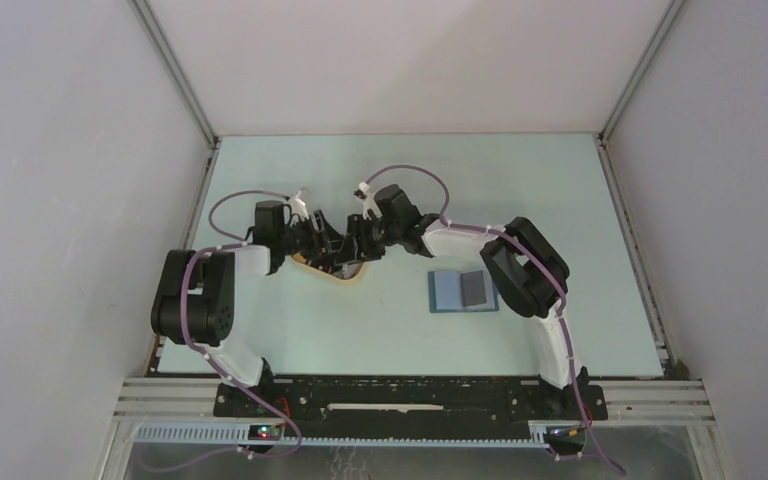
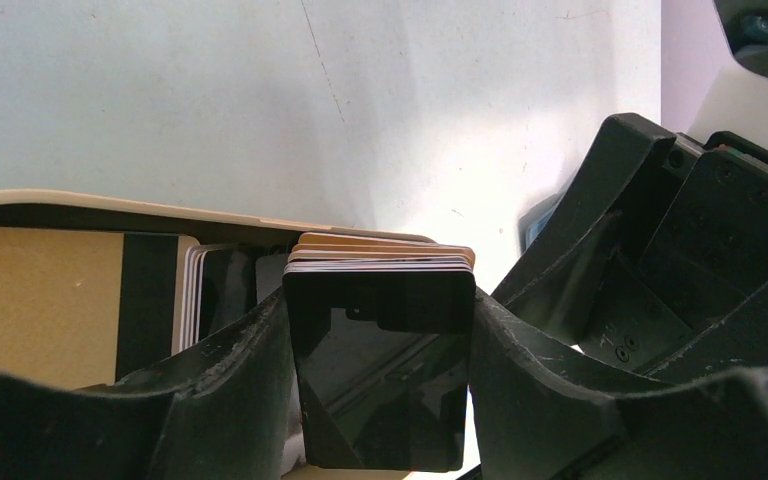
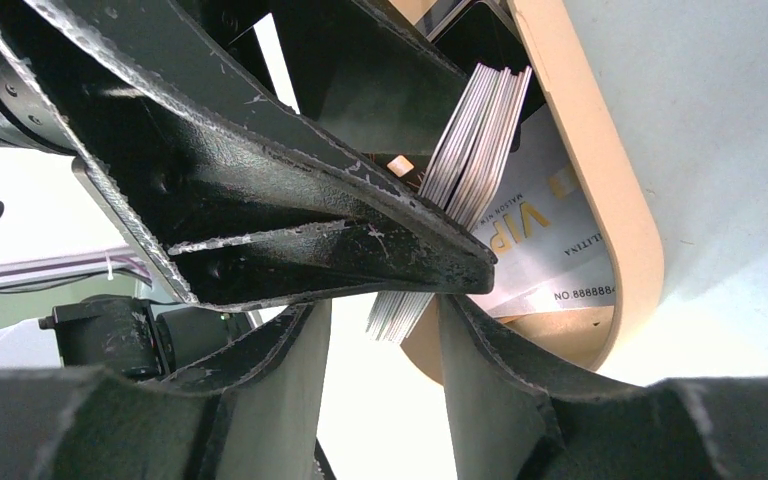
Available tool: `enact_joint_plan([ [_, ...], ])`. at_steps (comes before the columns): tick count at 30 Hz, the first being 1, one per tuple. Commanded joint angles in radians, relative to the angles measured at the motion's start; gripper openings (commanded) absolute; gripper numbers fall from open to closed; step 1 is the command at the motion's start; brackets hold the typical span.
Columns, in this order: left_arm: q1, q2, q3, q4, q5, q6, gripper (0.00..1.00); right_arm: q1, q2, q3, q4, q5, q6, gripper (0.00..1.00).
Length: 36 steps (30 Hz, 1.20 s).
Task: Put the credit cards into the card holder
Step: Pick up the credit card from the storage box.
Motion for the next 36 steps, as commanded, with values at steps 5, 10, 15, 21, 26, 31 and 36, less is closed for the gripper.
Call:
enact_joint_plan([
  [5,0.012,-0.008,-0.024,0.036,0.040,-0.011,0.55,-0.011,0.005,0.035,0.020,-0.025,0.013,0.52],
  [10,0.011,-0.004,-0.026,0.046,0.050,-0.017,0.58,-0.015,0.013,0.039,0.022,-0.028,0.014,0.52],
  [15,0.013,0.001,-0.028,0.056,0.060,-0.021,0.59,-0.014,0.033,0.058,0.015,-0.032,0.019,0.53],
  [21,0.012,0.000,-0.031,0.059,0.061,-0.023,0.62,-0.016,0.043,0.074,-0.012,-0.011,0.009,0.55],
  [26,0.013,-0.003,-0.036,0.065,0.065,-0.026,0.63,-0.021,0.045,0.081,-0.014,-0.011,0.004,0.55],
  [31,0.012,-0.009,-0.042,0.074,0.068,-0.031,0.66,-0.022,0.048,0.090,-0.015,-0.023,0.003,0.55],
  [36,0.014,-0.011,-0.041,0.073,0.067,-0.033,0.66,-0.021,0.053,0.096,-0.009,-0.045,0.007,0.55],
])
